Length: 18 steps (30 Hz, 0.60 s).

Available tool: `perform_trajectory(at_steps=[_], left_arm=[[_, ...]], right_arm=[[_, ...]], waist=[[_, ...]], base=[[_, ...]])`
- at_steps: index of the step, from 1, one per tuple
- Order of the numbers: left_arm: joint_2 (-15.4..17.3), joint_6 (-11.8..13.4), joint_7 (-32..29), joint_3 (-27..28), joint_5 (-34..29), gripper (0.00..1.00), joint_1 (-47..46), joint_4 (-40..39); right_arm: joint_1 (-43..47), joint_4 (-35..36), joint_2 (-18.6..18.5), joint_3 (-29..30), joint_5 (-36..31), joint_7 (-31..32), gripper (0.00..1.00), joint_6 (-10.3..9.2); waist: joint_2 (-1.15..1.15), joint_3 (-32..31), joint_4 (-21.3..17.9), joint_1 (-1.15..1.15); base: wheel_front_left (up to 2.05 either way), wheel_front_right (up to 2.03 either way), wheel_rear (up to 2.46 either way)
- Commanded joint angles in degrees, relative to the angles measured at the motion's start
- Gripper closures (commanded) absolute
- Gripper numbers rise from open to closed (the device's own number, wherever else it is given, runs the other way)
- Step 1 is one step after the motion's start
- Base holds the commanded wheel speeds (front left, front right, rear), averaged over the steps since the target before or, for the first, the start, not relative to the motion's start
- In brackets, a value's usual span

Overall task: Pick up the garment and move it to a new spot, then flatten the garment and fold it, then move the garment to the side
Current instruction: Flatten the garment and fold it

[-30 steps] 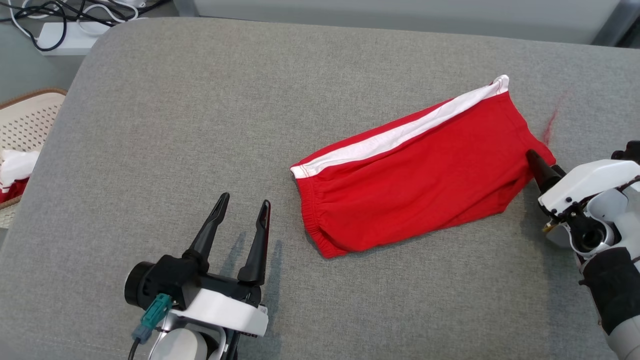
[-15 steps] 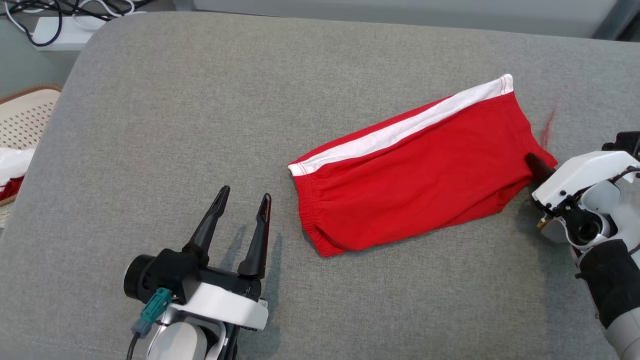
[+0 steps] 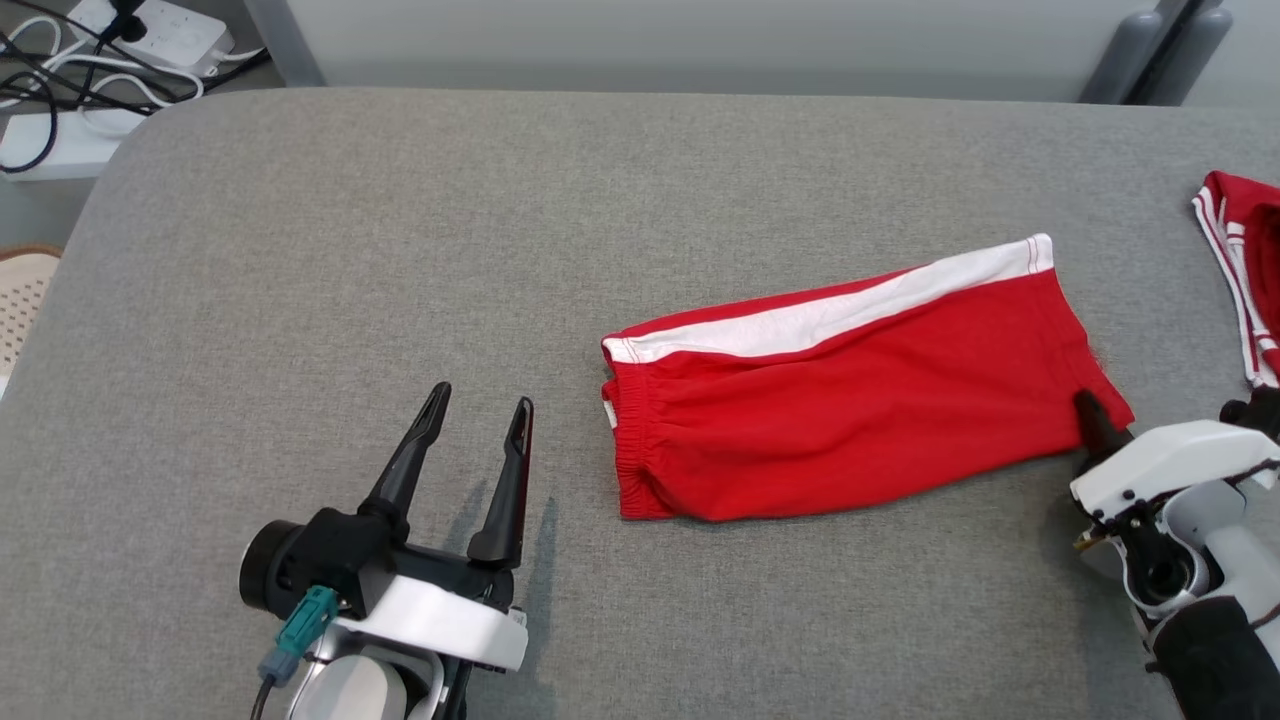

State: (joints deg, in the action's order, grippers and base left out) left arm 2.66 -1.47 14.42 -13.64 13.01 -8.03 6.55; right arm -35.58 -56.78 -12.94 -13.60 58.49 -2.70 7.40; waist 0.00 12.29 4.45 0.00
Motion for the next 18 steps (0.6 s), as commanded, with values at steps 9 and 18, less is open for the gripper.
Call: perform_trajectory(at_steps=[9, 18], left_arm=[[0.23, -0.62, 0.58, 2.74, -0.71, 0.0, 1.13, -1.13], [0.22, -0.86, 0.58, 3.08, -0.95, 0.0, 1.21, -1.38]], right_arm=[[8.65, 6.25, -0.57, -0.23, 0.1, -4.85, 1.0, 0.09], [13.5, 9.52, -1.17, 2.08, -1.75, -3.18, 1.0, 0.09]], waist=[[0.0, -2.44, -3.81, 0.0], [0.0, -2.26, -5.33, 0.0]], base=[[0.0, 0.0, 0.0], [0.0, 0.0, 0.0]])
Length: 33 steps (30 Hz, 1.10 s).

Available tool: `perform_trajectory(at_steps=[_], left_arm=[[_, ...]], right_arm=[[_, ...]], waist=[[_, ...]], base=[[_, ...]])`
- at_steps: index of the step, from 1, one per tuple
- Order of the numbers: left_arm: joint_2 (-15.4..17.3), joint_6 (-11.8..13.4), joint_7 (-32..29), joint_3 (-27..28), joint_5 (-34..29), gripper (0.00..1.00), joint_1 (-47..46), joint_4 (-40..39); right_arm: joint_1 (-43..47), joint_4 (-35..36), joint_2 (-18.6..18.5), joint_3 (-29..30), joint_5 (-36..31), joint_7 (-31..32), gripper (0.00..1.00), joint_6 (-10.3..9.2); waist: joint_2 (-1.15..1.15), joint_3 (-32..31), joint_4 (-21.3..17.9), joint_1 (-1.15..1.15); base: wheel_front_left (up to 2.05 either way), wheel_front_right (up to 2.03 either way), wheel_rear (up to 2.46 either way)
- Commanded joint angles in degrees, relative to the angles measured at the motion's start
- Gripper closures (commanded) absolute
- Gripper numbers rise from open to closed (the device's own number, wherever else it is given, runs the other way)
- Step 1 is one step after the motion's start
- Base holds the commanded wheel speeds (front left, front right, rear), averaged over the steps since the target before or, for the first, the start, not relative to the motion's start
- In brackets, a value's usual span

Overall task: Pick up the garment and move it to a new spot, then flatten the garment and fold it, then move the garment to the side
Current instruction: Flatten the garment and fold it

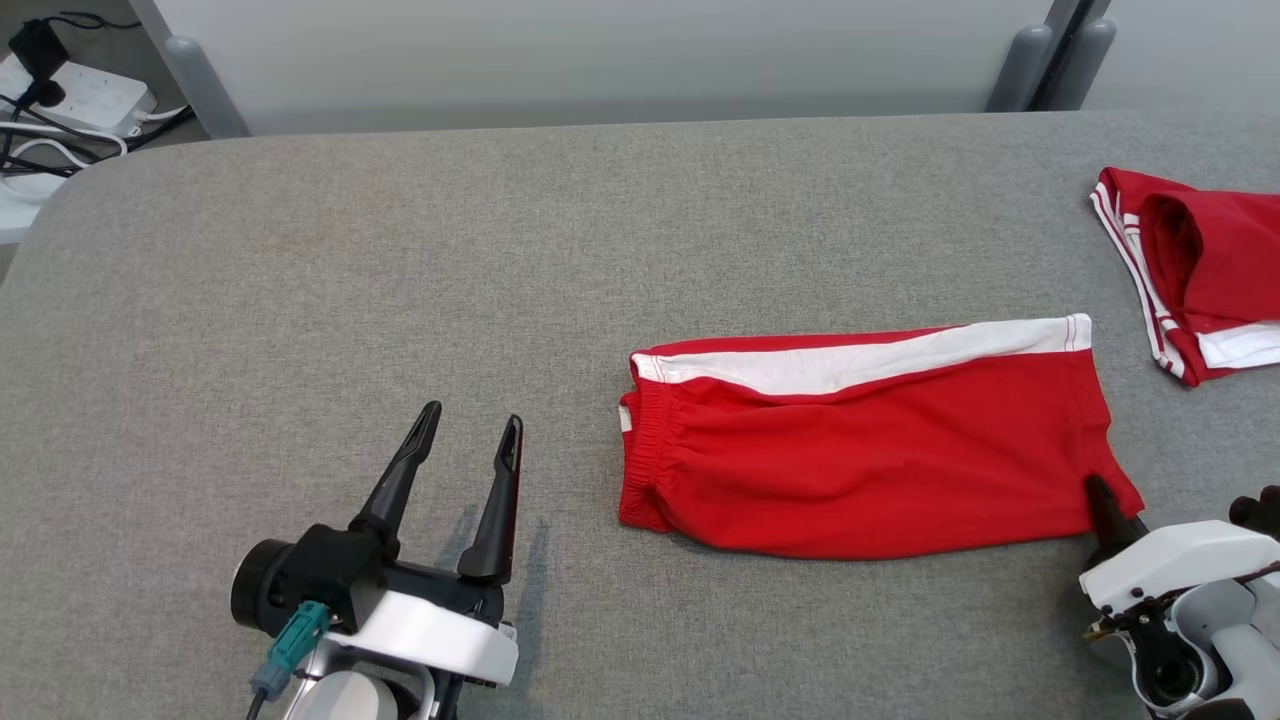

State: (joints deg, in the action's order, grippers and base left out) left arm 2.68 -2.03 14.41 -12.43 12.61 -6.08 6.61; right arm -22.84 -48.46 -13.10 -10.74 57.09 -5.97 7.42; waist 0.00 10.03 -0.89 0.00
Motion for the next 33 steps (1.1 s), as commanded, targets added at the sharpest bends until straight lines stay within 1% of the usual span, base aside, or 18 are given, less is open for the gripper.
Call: perform_trajectory(at_steps=[1, 7, 16, 26, 29, 33], left_arm=[[0.21, -0.35, 0.59, 1.89, -0.48, 0.0, -0.78, -1.44], [0.21, -0.43, 0.59, 1.6, -0.25, 0.0, -0.98, -1.18], [0.21, -0.25, 0.59, 1.19, 0.12, 0.0, -0.88, -0.86], [0.21, 0.2, 0.59, 0.48, 1.05, 0.0, -0.72, -0.82], [0.2, 0.27, 0.59, 0.12, 1.34, 0.0, -0.87, -0.68], [0.2, 0.37, 0.59, -0.28, 1.69, 0.0, -1.13, -0.42]], right_arm=[[0.95, 1.42, -1.02, -0.42, -0.74, 0.08, 1.0, 0.07], [1.08, 4.97, -0.2, 0.3, -4.02, -0.25, 1.0, 0.07], [2.37, 16.63, 2.37, 1.09, -10.19, 1.87, 1.0, 0.07], [4.72, 32.49, 8.34, 2.2, -17.86, 10.77, 1.0, 0.07], [5.05, 35.28, 9.51, 1.64, -18.75, 13.12, 1.0, 0.07], [5.18, 37.06, 10.1, -0.36, -19.26, 14.92, 1.0, 0.07]], waist=[[0.0, -0.01, -0.02, 0.0], [0.0, -0.2, 0.43, 0.0], [0.0, -1.55, 2.41, 0.0], [0.0, -1.54, 5.87, 0.0], [0.0, -1.29, 7.03, 0.0], [0.0, -1.08, 8.45, 0.0]], base=[[0.0, 0.0, 0.0], [0.0, 0.0, 0.0], [0.0, 0.0, 0.0], [0.0, 0.0, 0.0], [0.0, 0.0, 0.0], [0.0, 0.0, 0.0]])
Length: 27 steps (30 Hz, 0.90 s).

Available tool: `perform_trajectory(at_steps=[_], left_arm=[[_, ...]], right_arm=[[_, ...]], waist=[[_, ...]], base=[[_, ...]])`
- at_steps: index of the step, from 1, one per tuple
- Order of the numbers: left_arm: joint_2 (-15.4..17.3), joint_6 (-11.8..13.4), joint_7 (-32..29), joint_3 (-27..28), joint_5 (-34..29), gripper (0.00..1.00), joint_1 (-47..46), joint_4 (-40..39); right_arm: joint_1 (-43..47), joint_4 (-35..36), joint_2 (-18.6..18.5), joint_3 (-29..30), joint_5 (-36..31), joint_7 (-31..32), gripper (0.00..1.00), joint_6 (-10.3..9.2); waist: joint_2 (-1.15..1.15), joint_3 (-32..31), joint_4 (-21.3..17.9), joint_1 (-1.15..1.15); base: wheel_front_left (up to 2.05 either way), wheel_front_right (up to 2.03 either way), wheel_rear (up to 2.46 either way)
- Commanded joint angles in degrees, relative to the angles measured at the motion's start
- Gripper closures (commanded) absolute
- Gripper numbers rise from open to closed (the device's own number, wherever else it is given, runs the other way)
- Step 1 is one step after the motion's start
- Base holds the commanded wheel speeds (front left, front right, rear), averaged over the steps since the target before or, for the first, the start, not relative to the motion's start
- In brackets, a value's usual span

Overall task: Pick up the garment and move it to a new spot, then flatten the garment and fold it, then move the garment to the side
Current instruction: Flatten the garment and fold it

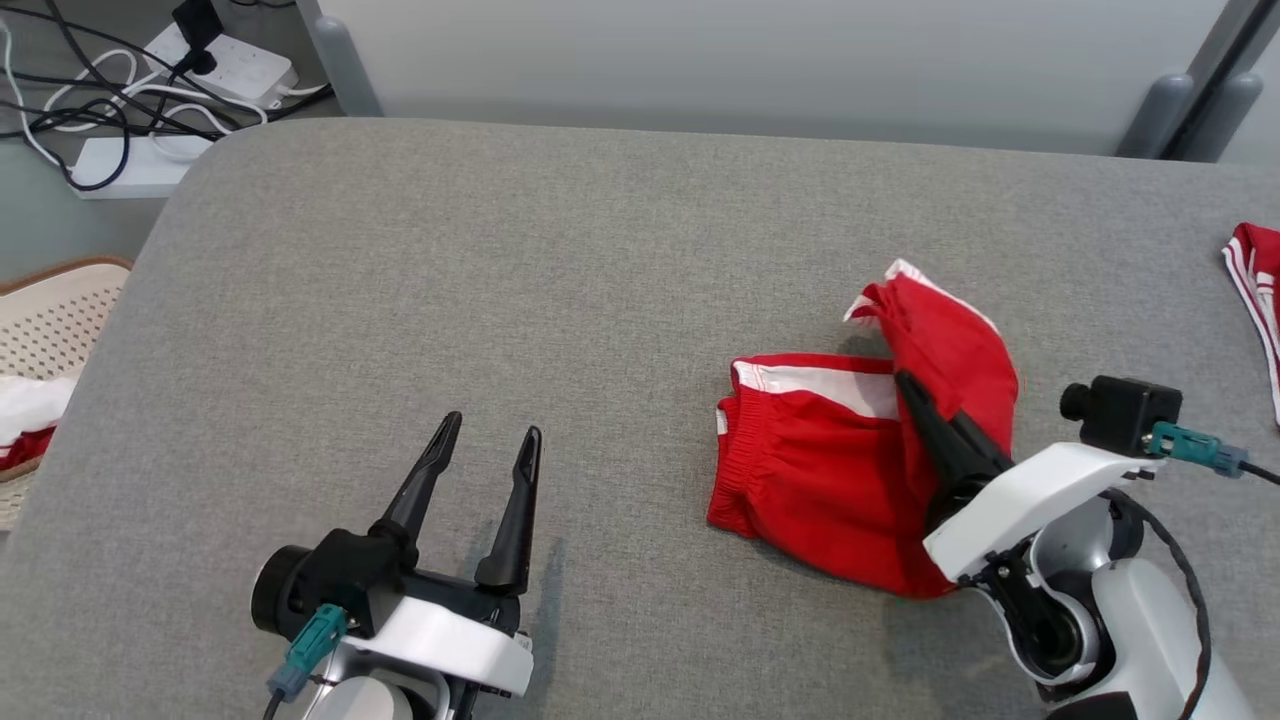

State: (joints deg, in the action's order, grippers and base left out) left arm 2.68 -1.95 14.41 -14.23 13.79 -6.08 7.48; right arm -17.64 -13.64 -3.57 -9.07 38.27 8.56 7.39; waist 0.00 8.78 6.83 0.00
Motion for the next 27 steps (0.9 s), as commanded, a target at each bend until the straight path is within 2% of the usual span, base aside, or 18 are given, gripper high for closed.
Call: perform_trajectory(at_steps=[1, 10, 17, 18, 19, 20, 27], left_arm=[[0.2, 0.29, 0.59, 1.52, 0.51, 0.0, -1.13, -1.29], [0.2, 0.62, 0.59, 1.04, 0.78, 0.0, -1.21, -0.86], [0.2, 0.68, 0.59, 0.56, 1.01, 0.0, -1.31, -0.6], [0.2, 0.68, 0.59, 0.51, 1.0, 0.0, -1.31, -0.6], [0.2, 0.69, 0.59, 0.48, 0.99, 0.0, -1.31, -0.6], [0.2, 0.7, 0.59, 0.45, 0.99, 0.0, -1.31, -0.61], [0.2, 0.73, 0.59, 0.45, 0.88, 0.0, -0.93, -0.47]], right_arm=[[-0.01, 2.24, 0.56, -2.03, -0.44, 0.39, 1.0, 0.1], [-0.11, 2.71, 0.67, -9.5, 2.77, -0.03, 1.0, 0.1], [-0.32, -1.49, 0.68, -14.22, 1.95, -0.26, 1.0, 0.1], [-0.34, -2.06, 0.68, -14.46, 1.79, -0.38, 0.84, 0.1], [-0.36, -2.56, 0.68, -14.7, 1.73, -0.44, 0.51, 0.1], [-0.41, -2.92, 0.68, -14.89, 1.73, -0.59, 0.0, 0.1], [-0.38, -3.65, 0.68, -17.97, 5.08, -0.75, 0.0, 0.1]], waist=[[0.0, 0.16, 0.73, 0.0], [0.0, 0.01, 2.36, 0.0], [0.0, -0.46, 2.7, 0.0], [0.0, -0.52, 2.73, 0.0], [0.0, -0.58, 2.77, 0.0], [0.0, -0.62, 2.81, 0.0], [0.0, -1.0, 2.73, 0.0]], base=[[0.0, 0.0, 0.0], [0.0, 0.0, 0.0], [0.0, 0.0, 0.0], [0.0, 0.0, 0.0], [0.0, 0.0, 0.0], [0.0, 0.0, 0.0], [0.0, 0.0, 0.0]])
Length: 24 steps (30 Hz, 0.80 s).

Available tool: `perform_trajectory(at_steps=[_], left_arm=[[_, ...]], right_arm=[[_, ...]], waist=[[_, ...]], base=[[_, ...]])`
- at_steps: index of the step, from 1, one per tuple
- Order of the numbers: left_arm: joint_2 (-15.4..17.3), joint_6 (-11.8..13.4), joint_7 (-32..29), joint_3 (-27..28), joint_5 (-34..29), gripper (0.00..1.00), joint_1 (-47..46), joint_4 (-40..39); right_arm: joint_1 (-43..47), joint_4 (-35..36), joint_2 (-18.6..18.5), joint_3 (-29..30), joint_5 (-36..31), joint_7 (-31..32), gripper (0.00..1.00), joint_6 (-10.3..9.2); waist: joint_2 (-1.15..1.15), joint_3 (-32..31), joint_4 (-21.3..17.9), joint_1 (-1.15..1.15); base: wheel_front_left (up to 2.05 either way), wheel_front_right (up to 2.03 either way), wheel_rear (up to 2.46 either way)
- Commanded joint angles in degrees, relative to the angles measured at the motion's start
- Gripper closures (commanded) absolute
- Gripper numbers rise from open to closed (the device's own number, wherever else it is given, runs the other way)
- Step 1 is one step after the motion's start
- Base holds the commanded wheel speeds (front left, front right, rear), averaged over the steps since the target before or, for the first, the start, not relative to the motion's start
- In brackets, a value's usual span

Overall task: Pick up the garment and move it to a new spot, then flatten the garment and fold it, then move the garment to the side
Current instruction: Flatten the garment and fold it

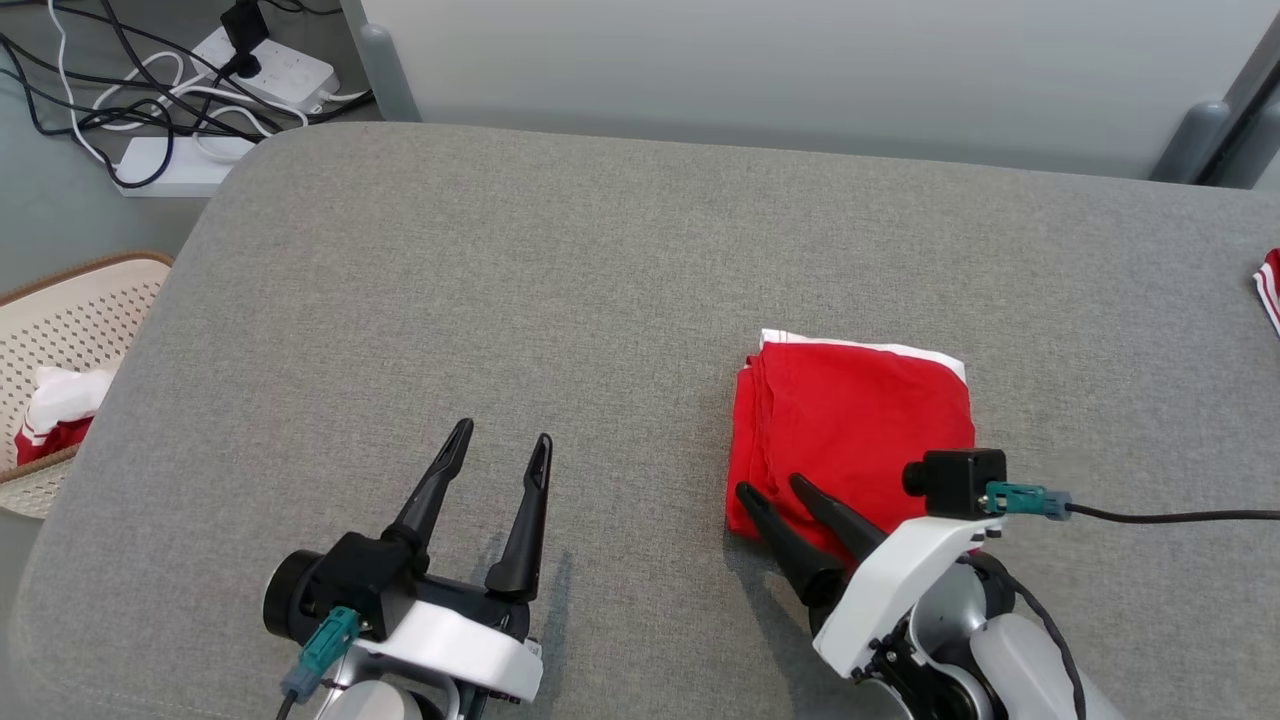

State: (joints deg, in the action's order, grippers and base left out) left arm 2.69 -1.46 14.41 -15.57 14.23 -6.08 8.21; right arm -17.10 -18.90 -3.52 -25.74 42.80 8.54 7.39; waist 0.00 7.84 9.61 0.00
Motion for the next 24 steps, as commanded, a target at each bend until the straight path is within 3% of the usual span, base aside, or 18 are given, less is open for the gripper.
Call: perform_trajectory(at_steps=[1, 9, 14, 17, 24], left_arm=[[0.19, 0.23, 0.59, 1.81, 0.41, 0.0, -0.87, -1.22], [0.19, 0.34, 0.59, 2.33, 0.22, 0.0, -0.72, -1.57], [0.19, 0.78, 0.59, 3.18, 0.28, 0.0, -0.19, -2.43], [0.19, 0.87, 0.59, 3.52, 0.19, 0.0, -0.05, -2.71], [0.19, 1.34, 0.59, 4.68, 0.3, 0.0, 0.49, -3.16]], right_arm=[[-0.94, 1.65, 0.64, -1.95, 0.96, -0.81, 0.0, 0.1], [-1.3, 3.37, 0.64, -3.81, 2.4, -3.7, 0.0, 0.1], [-1.13, 5.29, 0.6, 0.27, -7.07, -7.77, 0.0, 0.1], [-0.16, 6.08, 0.53, 2.23, -9.27, -8.9, 0.0, 0.1], [2.03, 6.88, -1.88, 8.09, -20.35, -16.23, 0.0, 0.1]], waist=[[0.0, -0.06, -0.08, 0.0], [0.0, -0.35, -0.9, 0.0], [0.0, -0.8, -2.51, 0.0], [0.0, -1.11, -3.21, 0.0], [0.0, -2.3, -5.52, 0.0]], base=[[0.0, 0.0, 0.0], [0.0, 0.0, 0.0], [0.0, 0.0, 0.0], [0.0, 0.0, 0.0], [0.0, 0.0, 0.0]])
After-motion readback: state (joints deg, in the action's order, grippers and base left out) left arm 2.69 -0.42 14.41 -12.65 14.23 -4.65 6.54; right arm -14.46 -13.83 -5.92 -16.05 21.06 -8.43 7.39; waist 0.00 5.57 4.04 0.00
